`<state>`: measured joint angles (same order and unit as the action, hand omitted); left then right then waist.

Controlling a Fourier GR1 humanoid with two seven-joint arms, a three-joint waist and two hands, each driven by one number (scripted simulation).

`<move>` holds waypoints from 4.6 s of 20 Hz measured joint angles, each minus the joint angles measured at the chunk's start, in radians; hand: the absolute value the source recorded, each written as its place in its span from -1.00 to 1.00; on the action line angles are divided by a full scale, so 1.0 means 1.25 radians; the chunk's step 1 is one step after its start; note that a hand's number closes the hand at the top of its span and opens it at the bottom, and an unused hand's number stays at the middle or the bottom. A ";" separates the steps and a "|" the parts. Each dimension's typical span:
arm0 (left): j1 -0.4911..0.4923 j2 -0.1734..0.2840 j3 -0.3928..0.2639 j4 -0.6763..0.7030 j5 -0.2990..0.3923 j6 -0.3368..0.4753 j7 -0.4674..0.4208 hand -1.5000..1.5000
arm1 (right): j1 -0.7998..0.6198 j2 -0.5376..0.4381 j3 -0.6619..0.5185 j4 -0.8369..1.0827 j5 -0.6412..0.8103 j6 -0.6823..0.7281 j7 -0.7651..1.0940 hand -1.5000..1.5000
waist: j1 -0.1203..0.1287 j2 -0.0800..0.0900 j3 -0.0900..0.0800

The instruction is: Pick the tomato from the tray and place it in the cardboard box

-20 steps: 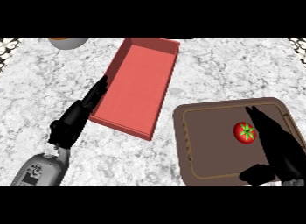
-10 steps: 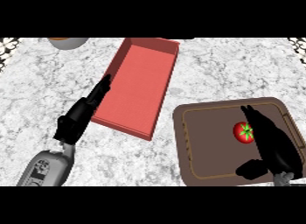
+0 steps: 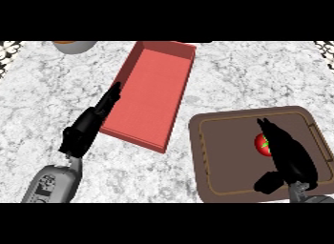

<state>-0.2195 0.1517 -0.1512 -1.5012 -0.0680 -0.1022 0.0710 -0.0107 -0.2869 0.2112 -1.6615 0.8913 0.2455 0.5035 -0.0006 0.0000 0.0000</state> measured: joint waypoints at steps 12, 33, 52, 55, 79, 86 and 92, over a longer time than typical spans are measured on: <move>0.024 -0.023 0.020 -0.022 -0.029 -0.030 0.000 0.00 | -0.034 0.017 -0.048 0.126 0.061 -0.036 -0.073 -1.00 | 0.001 -0.005 -0.008; -0.010 -0.053 0.002 -0.016 -0.042 -0.069 0.003 0.00 | -0.199 -0.043 0.209 0.127 0.125 0.021 -0.524 1.00 | 0.090 0.007 -0.003; 0.009 -0.039 0.043 -0.034 -0.040 -0.054 0.022 0.00 | -0.452 -0.231 0.066 0.176 -0.265 0.002 -1.181 1.00 | 0.009 0.000 0.000; 0.023 -0.036 0.044 -0.043 -0.041 -0.056 0.019 0.00 | -0.470 -0.262 0.021 0.176 -0.360 0.029 -1.173 1.00 | 0.006 -0.001 0.000; 0.027 -0.060 0.042 -0.033 -0.063 -0.057 0.006 0.00 | -0.834 -0.058 -0.018 0.400 -0.488 0.189 -0.837 1.00 | 0.011 0.001 0.000; 0.025 -0.062 0.042 -0.051 -0.065 -0.061 0.021 0.00 | -0.909 0.027 -0.012 0.541 -0.390 0.102 -0.851 1.00 | 0.016 0.003 0.000; 0.014 -0.061 0.051 -0.041 -0.063 -0.066 0.017 0.00 | -0.954 0.110 0.022 0.662 -0.287 -0.005 -0.880 1.00 | 0.020 0.005 -0.001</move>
<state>-0.2020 0.0757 -0.0873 -1.5528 -0.1465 -0.1845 0.0924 -1.2030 -0.1499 0.2388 -0.8342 0.5320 0.2396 -0.5962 0.0248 0.0059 -0.0007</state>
